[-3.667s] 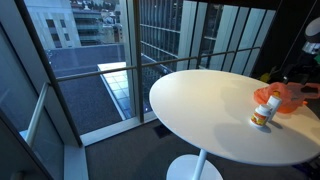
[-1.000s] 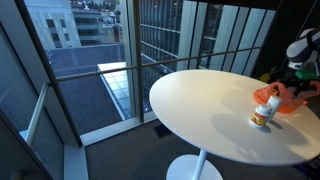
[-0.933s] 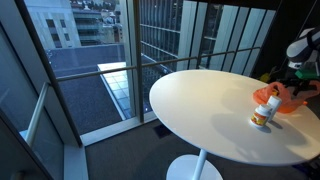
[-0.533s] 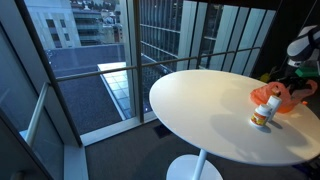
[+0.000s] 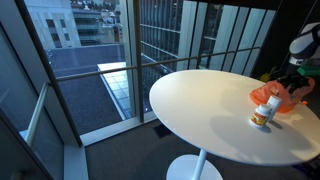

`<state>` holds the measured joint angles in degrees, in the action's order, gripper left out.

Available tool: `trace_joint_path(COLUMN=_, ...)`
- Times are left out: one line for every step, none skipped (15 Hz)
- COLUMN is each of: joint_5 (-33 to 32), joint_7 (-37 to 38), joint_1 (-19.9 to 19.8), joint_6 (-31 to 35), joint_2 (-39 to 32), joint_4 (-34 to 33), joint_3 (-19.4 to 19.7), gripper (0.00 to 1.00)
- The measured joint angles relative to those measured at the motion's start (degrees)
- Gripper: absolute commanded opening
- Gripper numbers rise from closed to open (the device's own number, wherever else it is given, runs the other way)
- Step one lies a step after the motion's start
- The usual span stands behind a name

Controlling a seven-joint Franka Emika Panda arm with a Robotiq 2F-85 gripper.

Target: Put the blue and white item directly on the table

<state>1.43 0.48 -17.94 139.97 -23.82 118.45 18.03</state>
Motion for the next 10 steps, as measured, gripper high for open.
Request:
trace_joint_path(joint_5=0.00, joint_7=-0.04, joint_1=0.00, joint_6=0.00, joint_2=0.79, joint_4=0.53, joint_3=-0.12, gripper=0.18)
trace_joint_path(joint_5=0.00, joint_7=-0.08, joint_1=0.00, joint_6=0.00, joint_2=1.67, joint_4=1.03, joint_3=-0.26, gripper=0.18)
trace_joint_path(joint_5=0.00, joint_7=-0.09, joint_1=0.00, joint_6=0.00, joint_2=2.55, joint_4=1.51, joint_3=-0.40, gripper=0.18)
trace_joint_path(joint_5=0.00, joint_7=-0.12, joint_1=0.00, joint_6=0.00, joint_2=3.45, joint_4=1.98, joint_3=-0.57, gripper=0.18)
trace_joint_path(joint_5=0.02, joint_7=-0.17, joint_1=0.00, joint_6=0.00, joint_2=4.35, joint_4=2.42, joint_3=-0.77, gripper=0.18)
trace_joint_path(joint_5=0.13, joint_7=-0.31, joint_1=-0.01, joint_6=0.00, joint_2=5.28, joint_4=2.92, joint_3=-1.02, gripper=0.18)
trace_joint_path(joint_5=0.25, joint_7=-0.54, joint_1=-0.01, joint_6=0.00, joint_2=6.28, joint_4=3.50, joint_3=-1.31, gripper=0.18)
trace_joint_path(joint_5=0.27, joint_7=-0.71, joint_1=-0.01, joint_6=0.00, joint_2=7.27, joint_4=4.06, joint_3=-1.59, gripper=0.18)
trace_joint_path(joint_5=0.27, joint_7=-0.86, joint_1=0.00, joint_6=0.00, joint_2=8.38, joint_4=4.77, joint_3=-1.89, gripper=0.18)
trace_joint_path(joint_5=0.27, joint_7=-0.96, joint_1=0.04, joint_6=0.01, joint_2=9.51, joint_4=5.46, joint_3=-2.18, gripper=0.18)
